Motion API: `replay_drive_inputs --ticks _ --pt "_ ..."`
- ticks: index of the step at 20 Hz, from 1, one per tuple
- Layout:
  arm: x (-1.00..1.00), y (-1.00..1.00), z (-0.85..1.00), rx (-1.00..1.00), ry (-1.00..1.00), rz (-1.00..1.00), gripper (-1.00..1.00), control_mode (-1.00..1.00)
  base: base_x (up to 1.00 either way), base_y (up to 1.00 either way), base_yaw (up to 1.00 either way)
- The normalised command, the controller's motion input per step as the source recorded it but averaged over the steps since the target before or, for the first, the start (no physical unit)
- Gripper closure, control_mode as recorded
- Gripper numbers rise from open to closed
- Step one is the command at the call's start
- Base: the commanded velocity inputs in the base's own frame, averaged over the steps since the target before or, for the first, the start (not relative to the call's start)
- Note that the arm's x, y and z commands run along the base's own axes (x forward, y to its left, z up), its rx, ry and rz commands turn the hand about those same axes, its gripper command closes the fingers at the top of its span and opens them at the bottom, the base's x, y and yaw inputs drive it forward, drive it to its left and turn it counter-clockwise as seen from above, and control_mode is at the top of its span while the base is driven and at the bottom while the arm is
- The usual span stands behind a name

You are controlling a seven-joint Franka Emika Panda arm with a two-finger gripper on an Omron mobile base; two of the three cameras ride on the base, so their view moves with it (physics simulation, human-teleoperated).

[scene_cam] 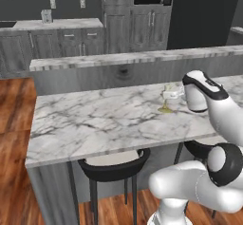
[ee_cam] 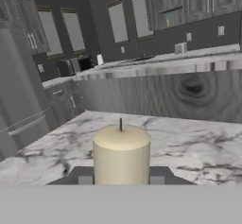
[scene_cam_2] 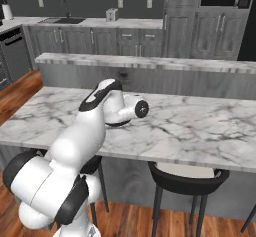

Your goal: Get the candle and the beer from the cabinet and move them to the dining counter.

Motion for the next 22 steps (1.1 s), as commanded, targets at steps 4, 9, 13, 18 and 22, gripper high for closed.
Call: replay_drive_inputs --ticks 4,9,13,18,22 --pt "0.33 0.00 -0.32 0.00 -0.12 0.00 1.00 -1.00 0.00 0.00 0.00" --pt "0.34 0.00 -0.36 0.00 -0.04 0.00 1.00 -1.00 0.00 0.00 0.00" --pt "0.35 0.00 -0.35 0.00 0.00 0.00 1.00 -1.00 0.00 0.00 0.00" --pt "0.29 0.00 -0.23 0.00 0.00 0.00 1.00 -1.00 0.00 0.00 0.00" --pt "0.24 0.00 -0.21 0.00 0.00 0.00 1.00 -1.00 0.00 0.00 0.00"
